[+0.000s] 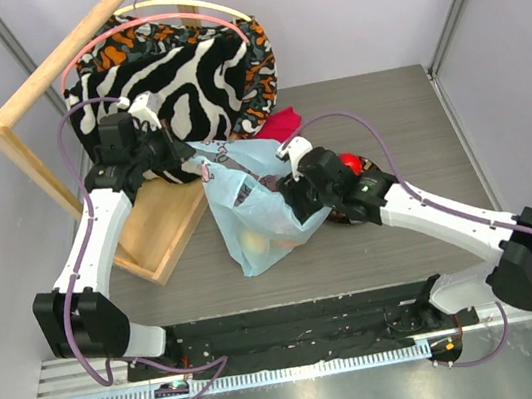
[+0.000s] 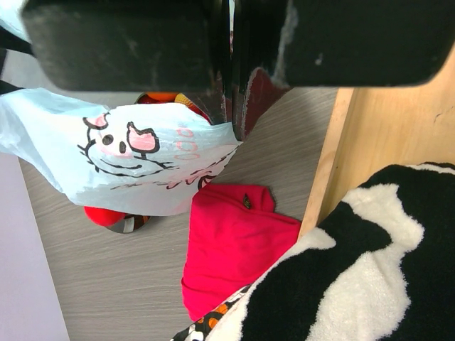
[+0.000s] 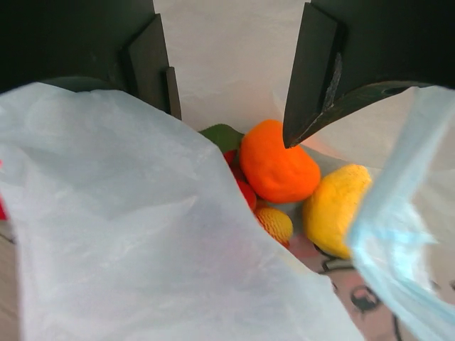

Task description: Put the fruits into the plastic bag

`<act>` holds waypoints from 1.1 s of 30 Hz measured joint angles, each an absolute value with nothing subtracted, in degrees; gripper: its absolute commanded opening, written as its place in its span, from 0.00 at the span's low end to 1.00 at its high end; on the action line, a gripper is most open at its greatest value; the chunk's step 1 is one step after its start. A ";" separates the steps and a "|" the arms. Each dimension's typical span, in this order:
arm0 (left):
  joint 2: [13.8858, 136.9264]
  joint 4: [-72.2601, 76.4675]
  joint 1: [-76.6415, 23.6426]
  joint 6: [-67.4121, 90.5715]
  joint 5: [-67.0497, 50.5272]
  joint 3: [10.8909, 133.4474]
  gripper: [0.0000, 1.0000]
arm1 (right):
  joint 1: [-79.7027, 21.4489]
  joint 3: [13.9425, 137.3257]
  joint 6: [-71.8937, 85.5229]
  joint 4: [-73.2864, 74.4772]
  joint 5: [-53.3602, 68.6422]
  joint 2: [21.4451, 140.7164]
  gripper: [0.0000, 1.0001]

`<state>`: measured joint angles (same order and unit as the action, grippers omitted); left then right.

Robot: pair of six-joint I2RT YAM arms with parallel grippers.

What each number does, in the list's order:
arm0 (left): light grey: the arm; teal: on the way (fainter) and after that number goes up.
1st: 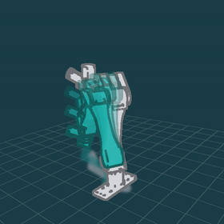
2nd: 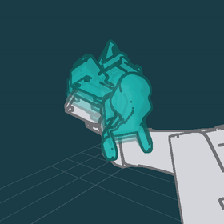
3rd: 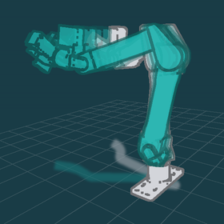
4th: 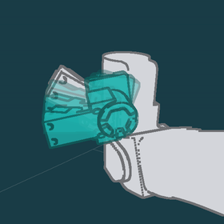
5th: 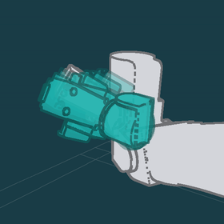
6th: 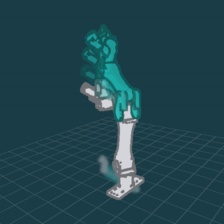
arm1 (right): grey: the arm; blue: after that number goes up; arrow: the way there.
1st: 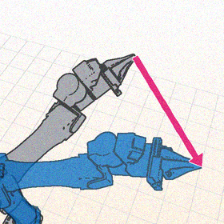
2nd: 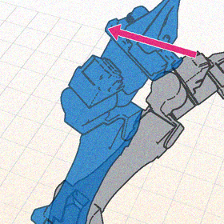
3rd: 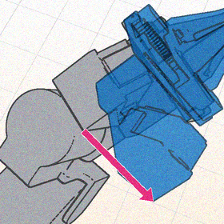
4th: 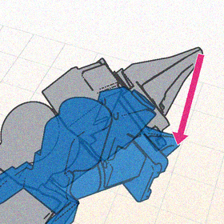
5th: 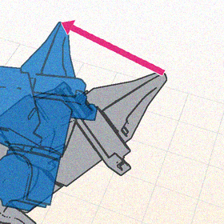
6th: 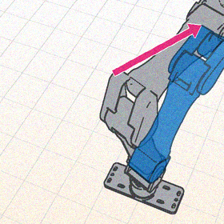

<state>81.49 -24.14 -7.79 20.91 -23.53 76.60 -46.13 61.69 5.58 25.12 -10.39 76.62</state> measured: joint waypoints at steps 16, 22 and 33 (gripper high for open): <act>81.49 -24.12 -7.79 20.93 -23.57 76.60 0.00 | -46.13 63.46 14.17 12.84 -7.73 64.42 0.65; 81.49 -24.12 -7.79 20.95 -23.57 76.60 0.00 | -46.13 64.12 15.42 9.45 -3.40 59.75 0.65; 81.47 -24.12 -7.79 20.91 -23.55 76.60 0.00 | -46.15 64.45 16.29 6.55 -4.62 55.18 0.70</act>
